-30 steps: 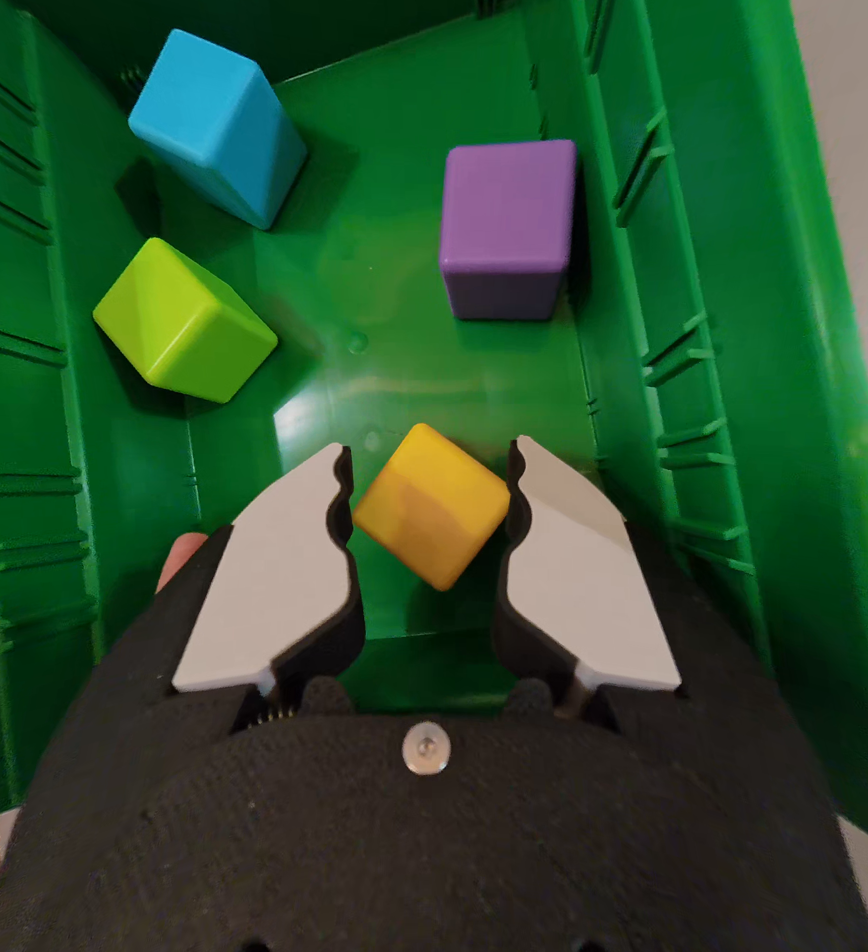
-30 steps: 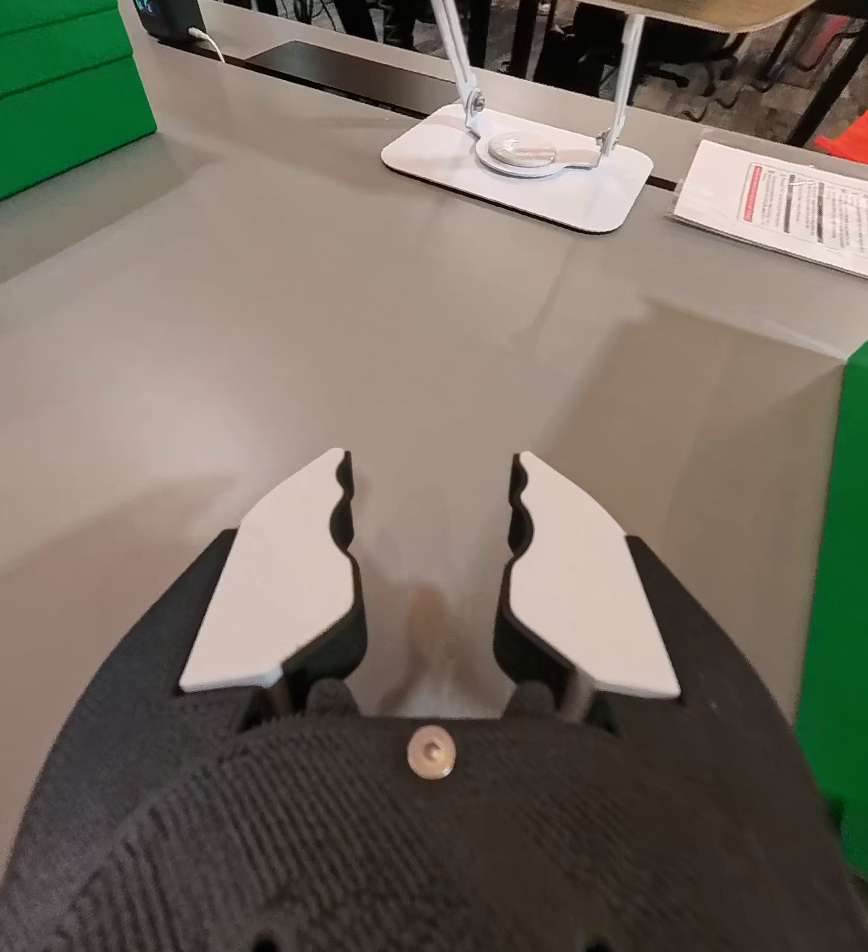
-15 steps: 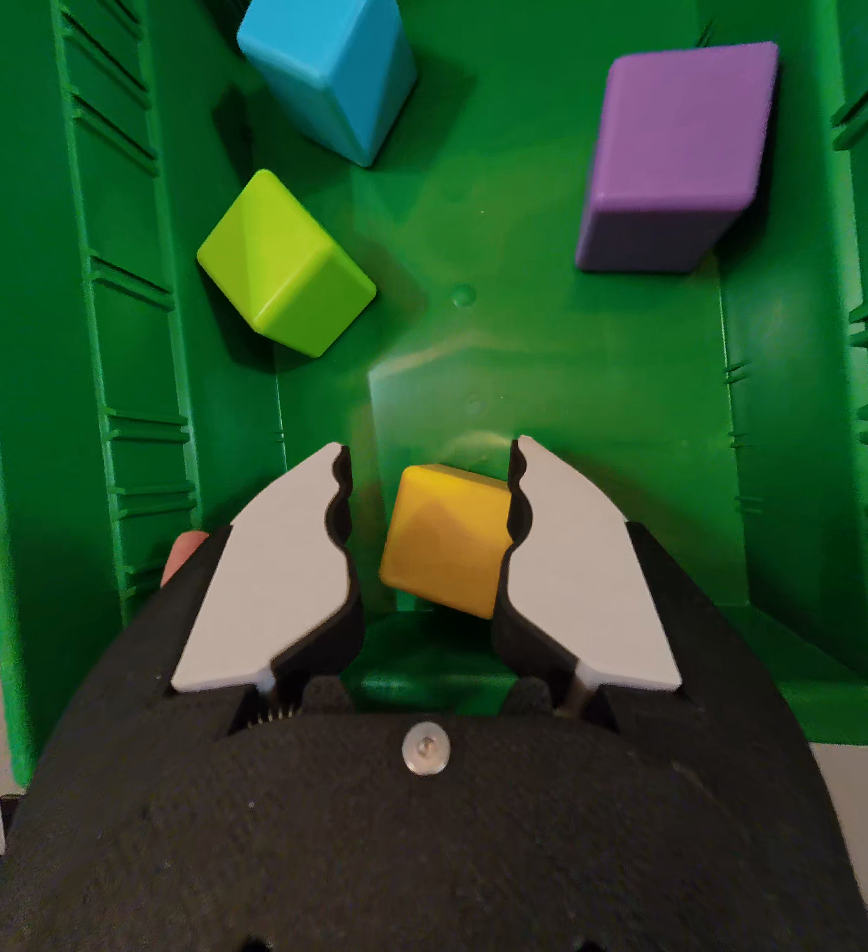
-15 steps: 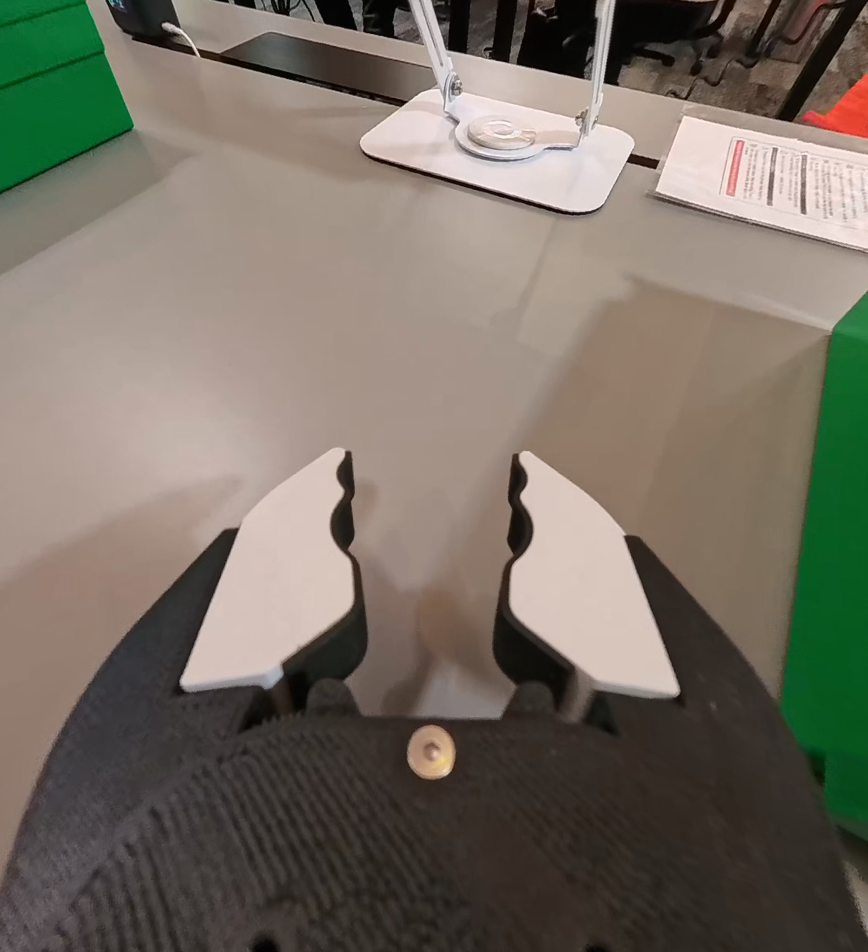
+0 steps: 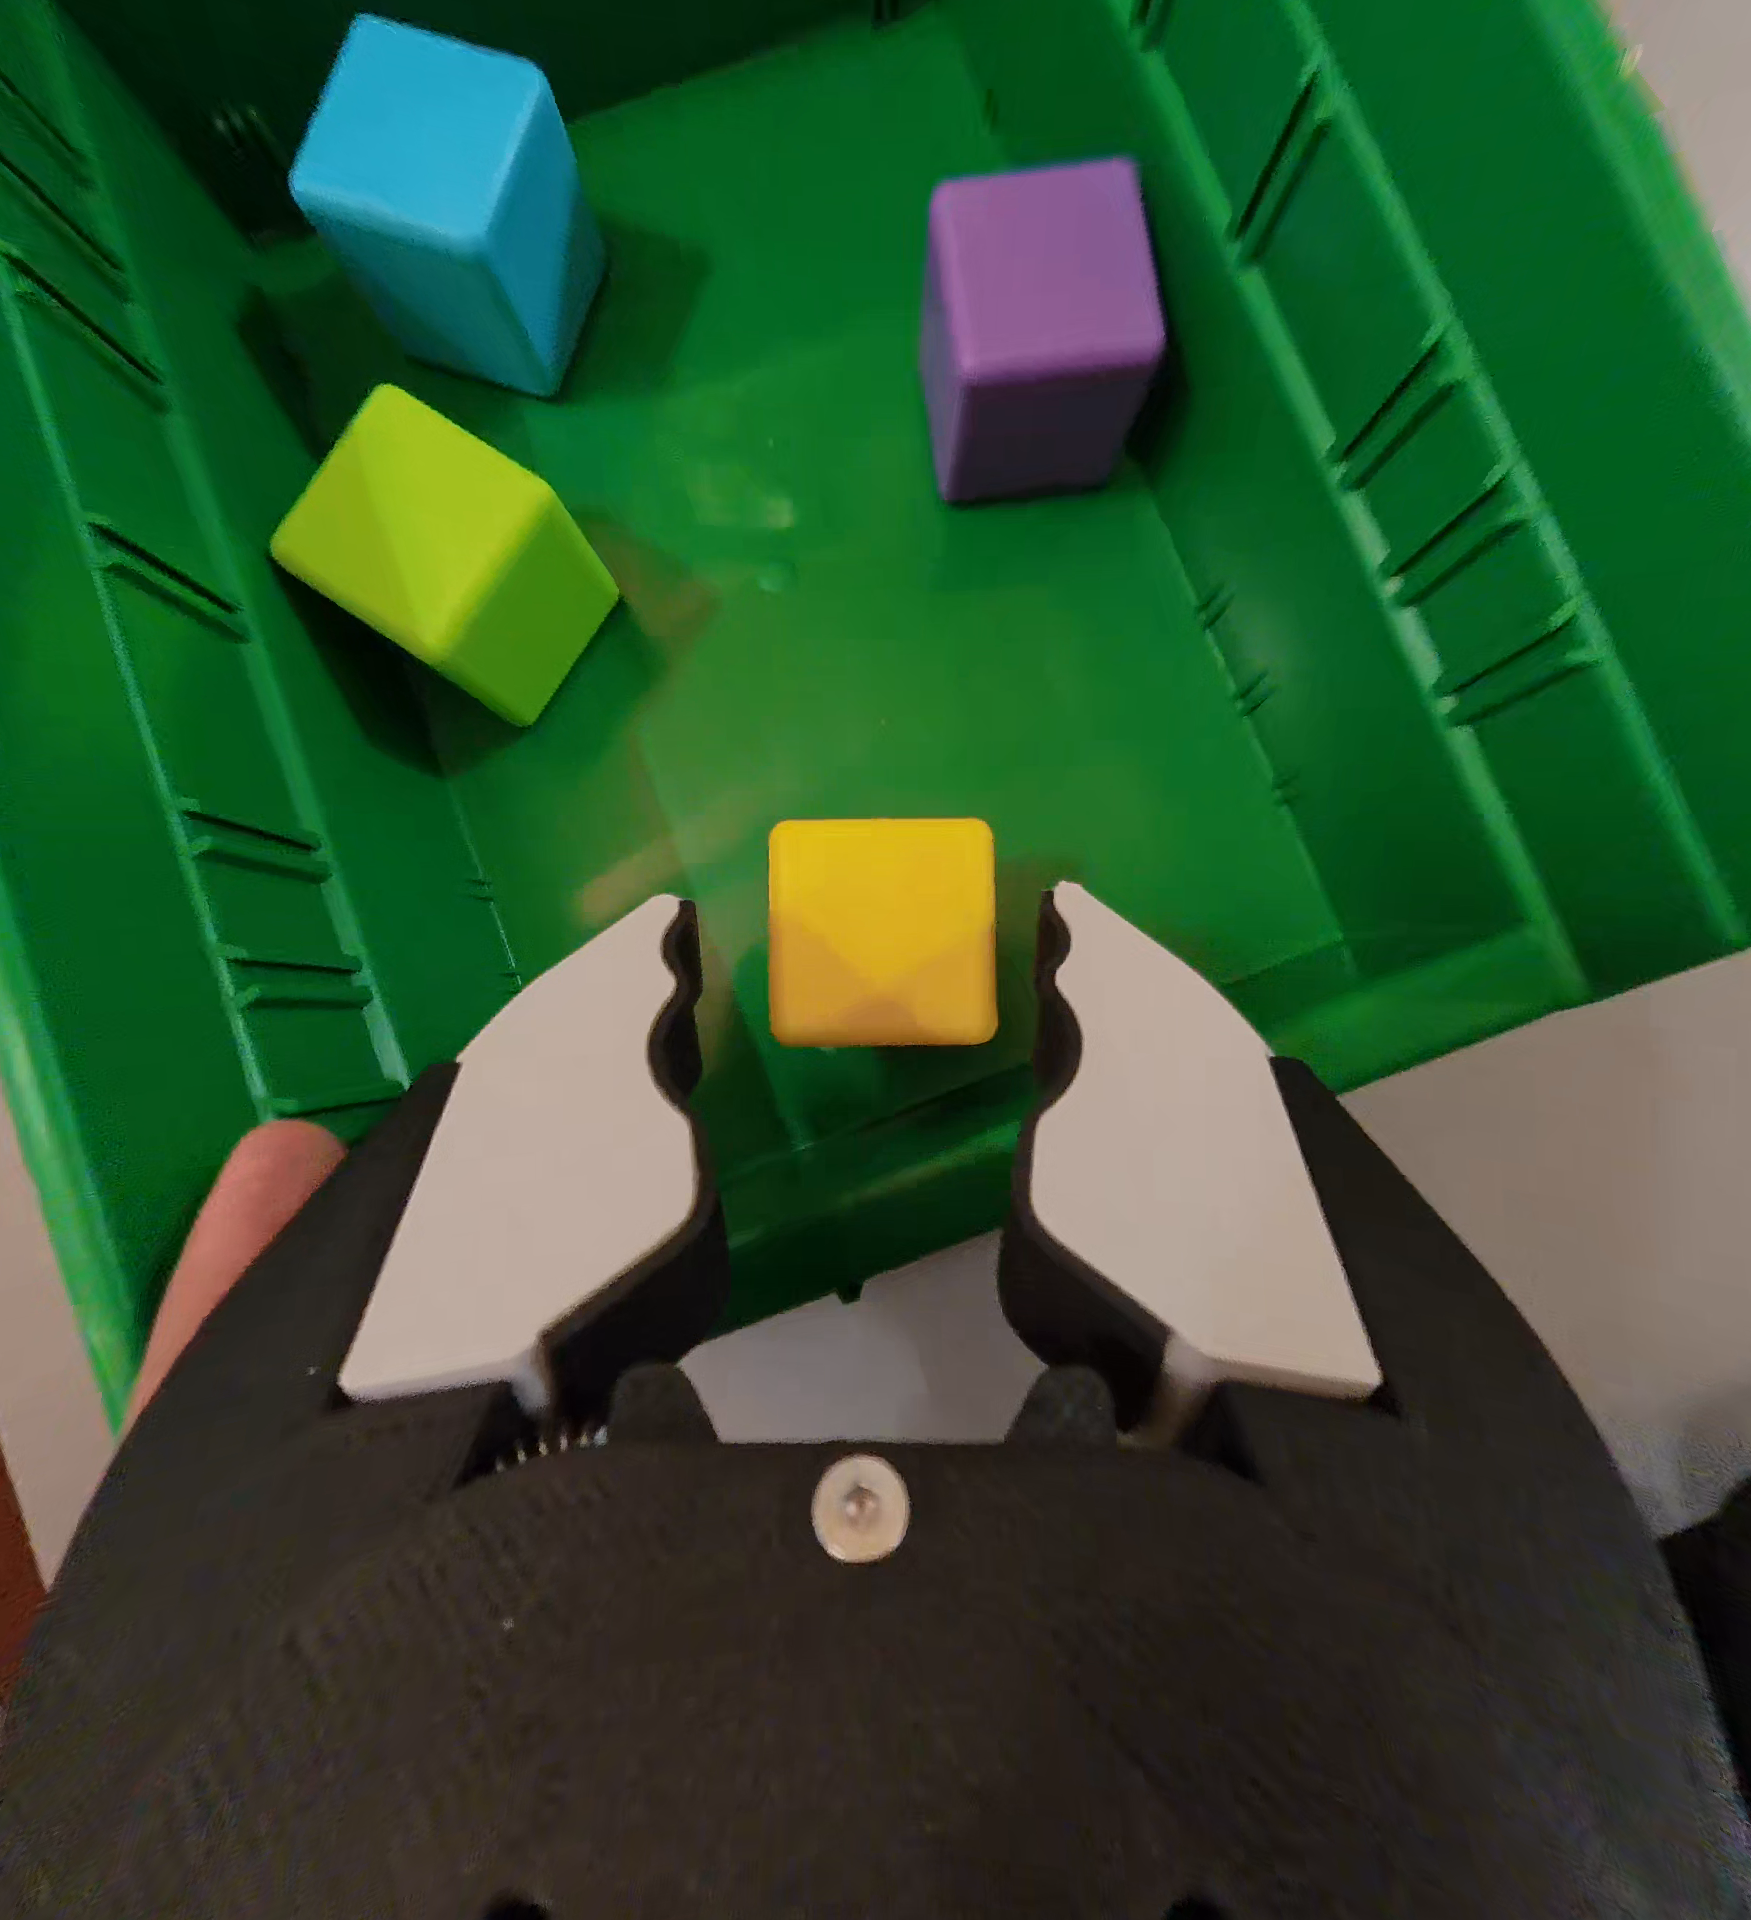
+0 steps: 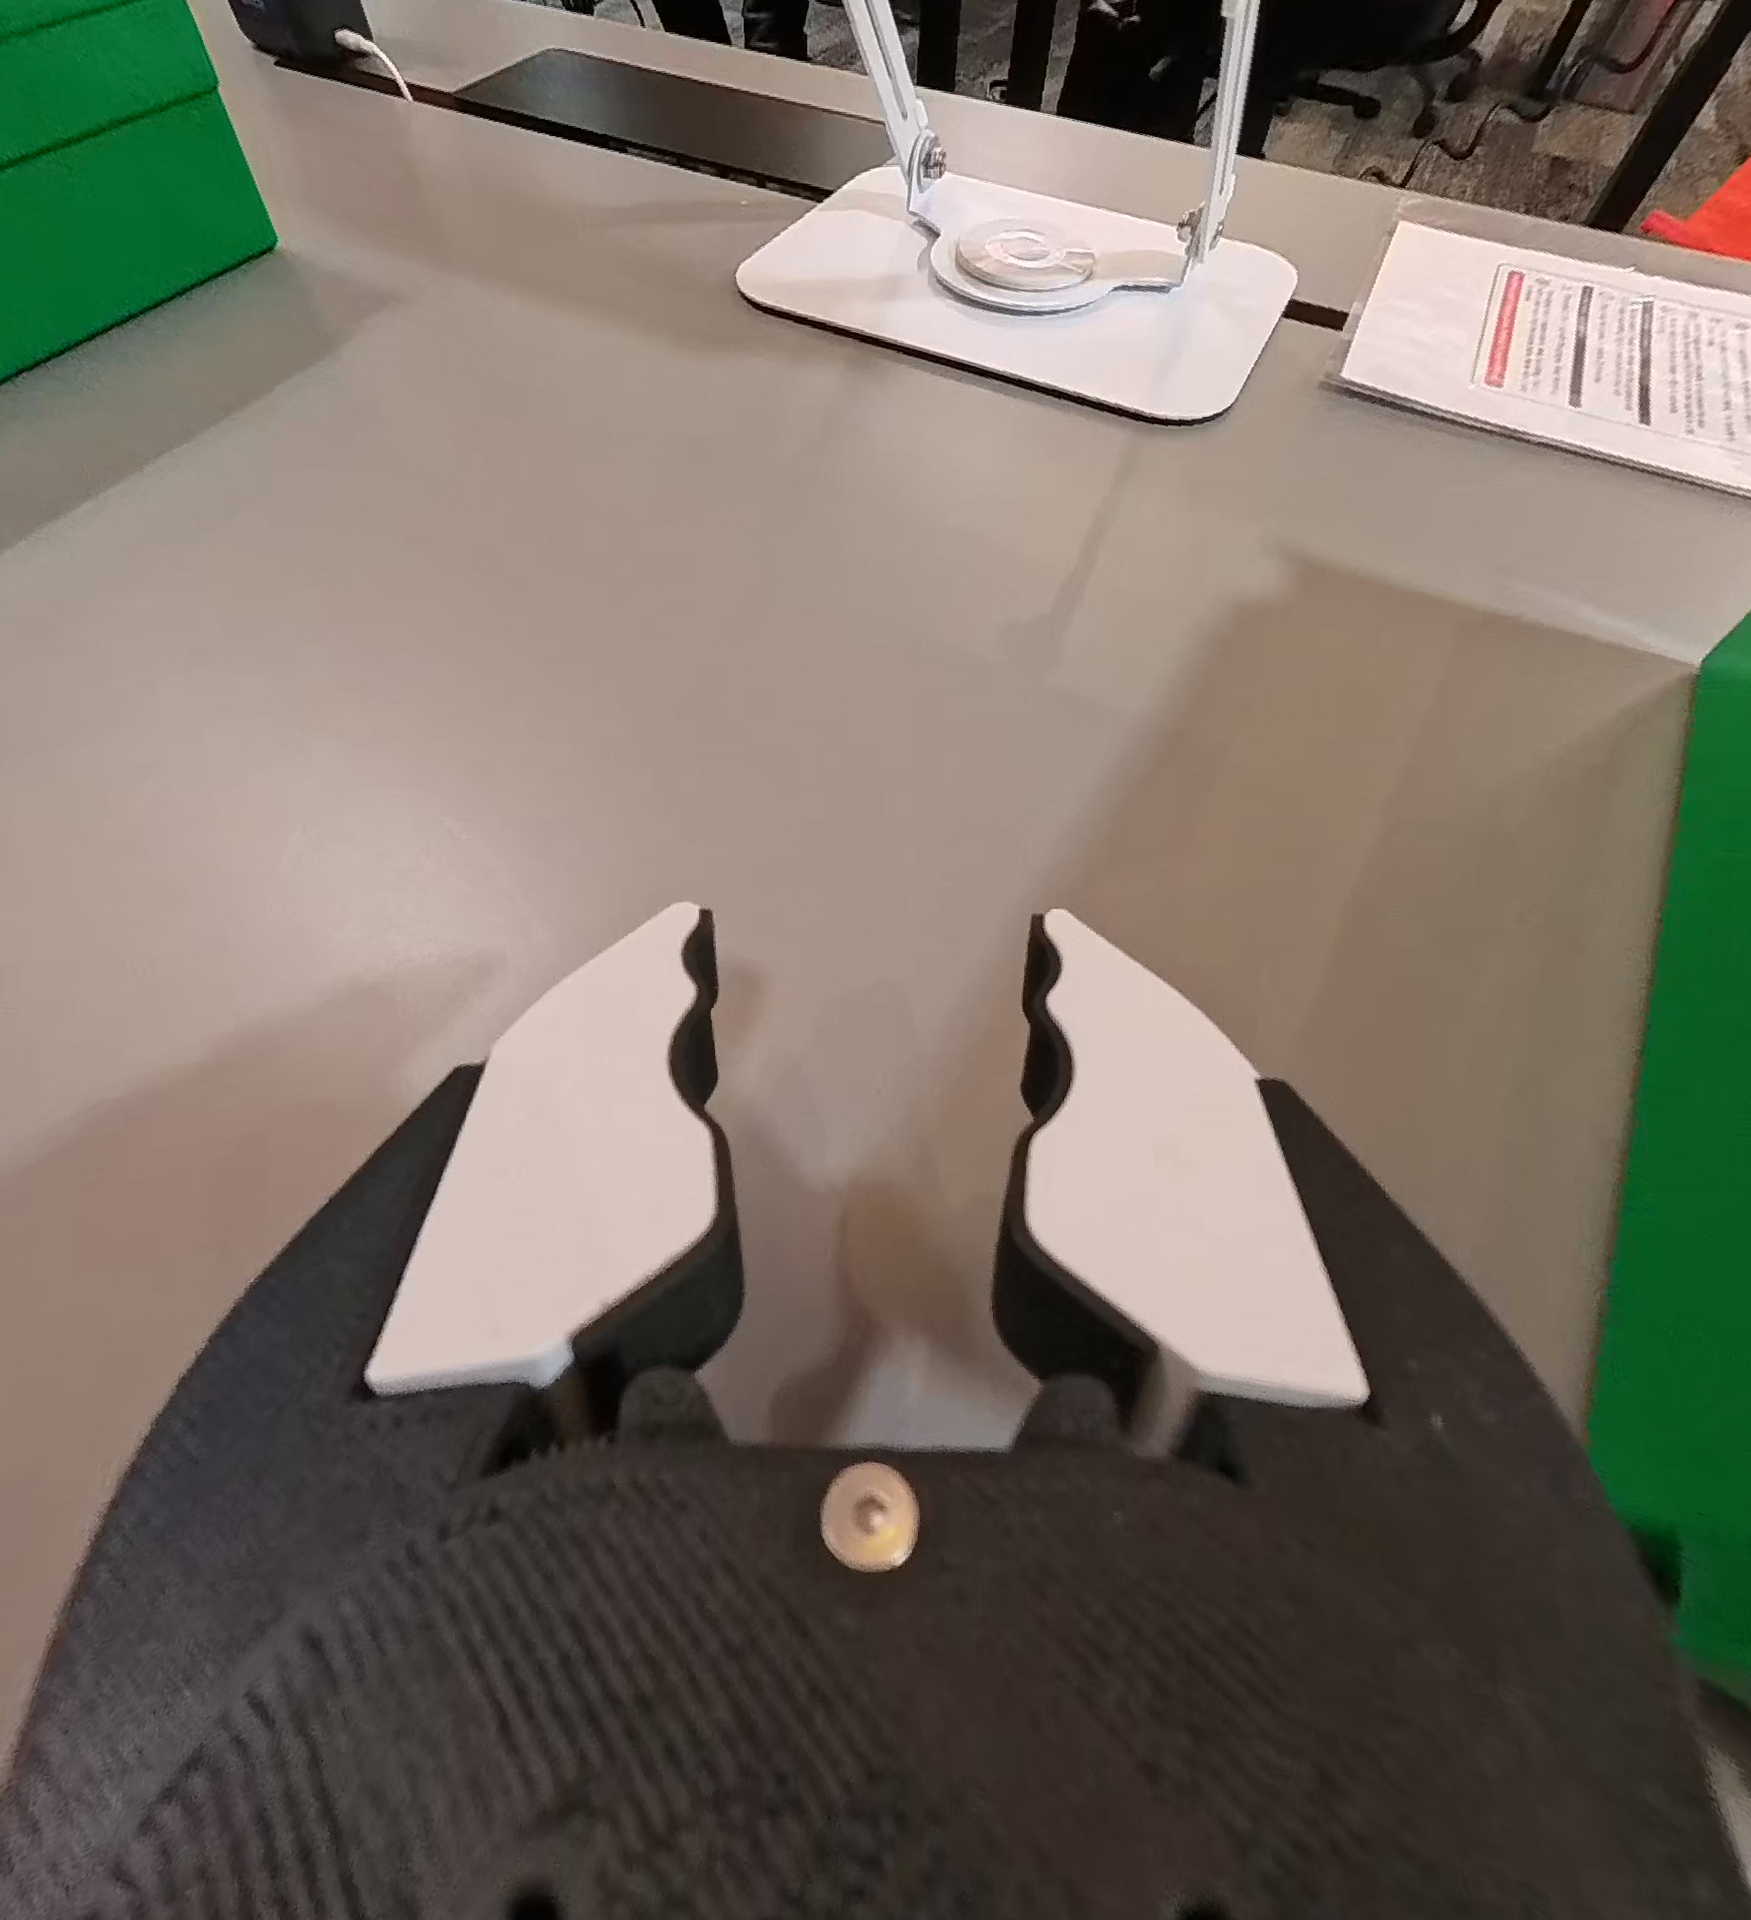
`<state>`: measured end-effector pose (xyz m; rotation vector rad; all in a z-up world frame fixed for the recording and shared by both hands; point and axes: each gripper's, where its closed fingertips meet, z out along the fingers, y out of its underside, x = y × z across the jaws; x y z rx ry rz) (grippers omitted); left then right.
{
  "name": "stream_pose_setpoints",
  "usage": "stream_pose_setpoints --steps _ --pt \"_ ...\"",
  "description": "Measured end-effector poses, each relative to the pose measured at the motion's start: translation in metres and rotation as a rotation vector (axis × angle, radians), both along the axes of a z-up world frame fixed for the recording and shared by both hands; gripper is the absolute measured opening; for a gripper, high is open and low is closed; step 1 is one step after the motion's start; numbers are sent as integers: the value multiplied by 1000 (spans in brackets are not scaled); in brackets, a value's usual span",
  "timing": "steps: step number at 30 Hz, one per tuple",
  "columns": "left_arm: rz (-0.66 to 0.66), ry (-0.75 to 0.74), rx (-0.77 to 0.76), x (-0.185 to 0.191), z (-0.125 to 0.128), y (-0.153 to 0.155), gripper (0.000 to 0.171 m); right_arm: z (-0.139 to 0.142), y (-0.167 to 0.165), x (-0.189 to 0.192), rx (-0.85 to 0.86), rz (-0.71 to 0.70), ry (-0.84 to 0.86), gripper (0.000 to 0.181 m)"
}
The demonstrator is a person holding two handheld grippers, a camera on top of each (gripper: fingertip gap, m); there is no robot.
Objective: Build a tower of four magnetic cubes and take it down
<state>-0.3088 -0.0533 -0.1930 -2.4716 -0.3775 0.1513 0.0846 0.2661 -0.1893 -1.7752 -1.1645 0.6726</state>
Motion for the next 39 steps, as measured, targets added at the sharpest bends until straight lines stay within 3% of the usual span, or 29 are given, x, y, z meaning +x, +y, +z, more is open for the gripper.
stream_pose_setpoints --steps 2,8,11,15,20,24,29,35,39 --pt "-27 -13 -20 5 -8 4 70 0 -1 -1 2 4 -2 58" --pt "77 -86 53 -3 -1 15 26 0 -2 -2 11 10 -9 58" --pt "84 -53 38 -6 -2 11 50 0 -1 -1 6 9 -7 58" --pt "-5 21 -1 1 -1 10 64 -1 -1 -2 3 13 -11 58" --pt "-186 61 -122 8 5 19 53 -2 -3 -3 14 20 -24 57" --pt "-364 -70 -191 32 15 21 58 -4 -1 -4 14 17 -34 57" --pt "-406 -85 -245 24 11 10 61 1 -6 -9 -52 23 34 55" --pt "-383 -14 -416 14 -21 -7 54 7 -13 -21 -171 53 114 55" --pt "-396 -24 -383 17 -21 -1 50 8 -16 -24 -163 70 113 54"
